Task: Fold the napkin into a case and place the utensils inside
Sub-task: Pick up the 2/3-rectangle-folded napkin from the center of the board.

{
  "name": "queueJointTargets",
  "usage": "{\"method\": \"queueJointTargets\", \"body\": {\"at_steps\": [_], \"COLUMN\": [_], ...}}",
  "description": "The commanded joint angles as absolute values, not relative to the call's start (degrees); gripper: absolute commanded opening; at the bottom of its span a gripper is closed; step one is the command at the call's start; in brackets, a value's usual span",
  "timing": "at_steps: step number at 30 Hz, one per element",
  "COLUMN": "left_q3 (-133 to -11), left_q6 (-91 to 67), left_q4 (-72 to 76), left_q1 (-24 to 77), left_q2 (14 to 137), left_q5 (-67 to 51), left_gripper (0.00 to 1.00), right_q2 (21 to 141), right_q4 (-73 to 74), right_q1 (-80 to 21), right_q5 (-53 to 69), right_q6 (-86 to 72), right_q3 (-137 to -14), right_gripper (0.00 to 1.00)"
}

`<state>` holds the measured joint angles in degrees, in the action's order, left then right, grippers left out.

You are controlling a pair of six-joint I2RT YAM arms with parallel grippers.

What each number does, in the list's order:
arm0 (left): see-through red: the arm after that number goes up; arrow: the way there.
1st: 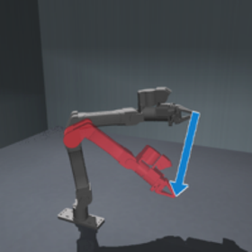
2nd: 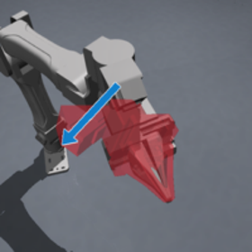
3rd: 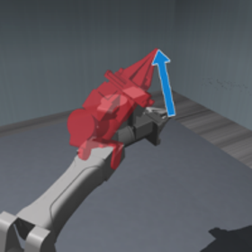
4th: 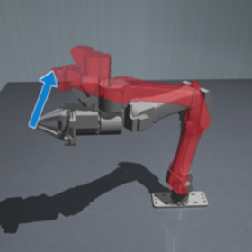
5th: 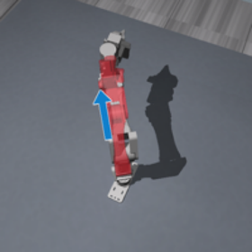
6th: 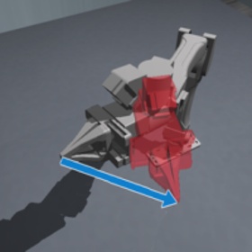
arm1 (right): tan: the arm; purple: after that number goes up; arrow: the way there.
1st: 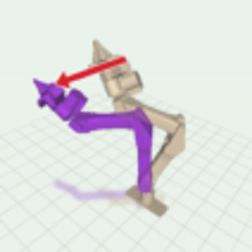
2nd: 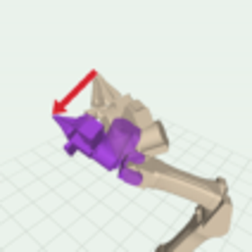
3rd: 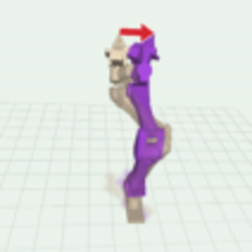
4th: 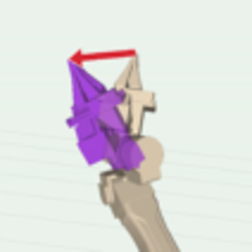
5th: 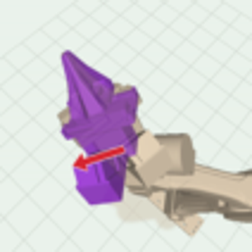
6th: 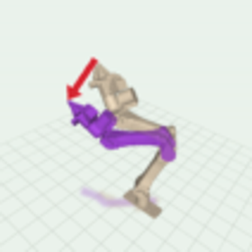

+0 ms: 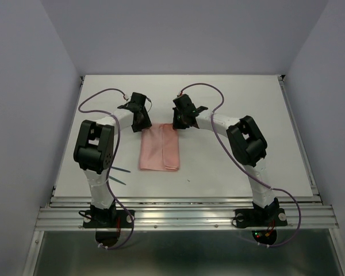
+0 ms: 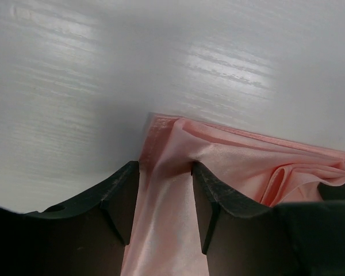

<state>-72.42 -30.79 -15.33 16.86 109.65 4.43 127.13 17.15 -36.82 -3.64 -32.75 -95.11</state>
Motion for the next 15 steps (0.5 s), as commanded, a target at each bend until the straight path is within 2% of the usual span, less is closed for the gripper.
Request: {"method": "queueJointTargets", "body": {"at_steps": [1,3,9,12,15], "left_q3": [-73.74,-73.65,-72.95,-73.21,-73.74], "left_q6": [-29.62,-29.97,-30.67,-31.02,-31.20], "left_q4": [-13.97,-14.06,-14.50,-15.03,-15.99], "left_q1": [16.87,16.87,16.87,16.87,16.87], "left_q2": [111.62,112.67,113.47,113.03,111.63], "left_q5": [3.25,3.69,5.53,6.24,7.12], "left_gripper": [0.52,0.48,0.25,0.17,0.03], "right_q2": [126.04,126.04,126.30,126.39,126.39], "right_q4": [20.83,20.83,20.83,20.83,20.83], "right_q1": [-37.18,-37.18,-37.18,-37.18,-37.18], "right_q5": [-3.43,-3.43,-3.34,-3.25,-3.25], "right_q6": [-31.99,-31.99,-31.90,-31.90,-31.90], "right_q3": [-94.92,-95.01,-95.10,-95.10,-95.01], "right_gripper": [0.07,0.07,0.07,0.07,0.07]}}
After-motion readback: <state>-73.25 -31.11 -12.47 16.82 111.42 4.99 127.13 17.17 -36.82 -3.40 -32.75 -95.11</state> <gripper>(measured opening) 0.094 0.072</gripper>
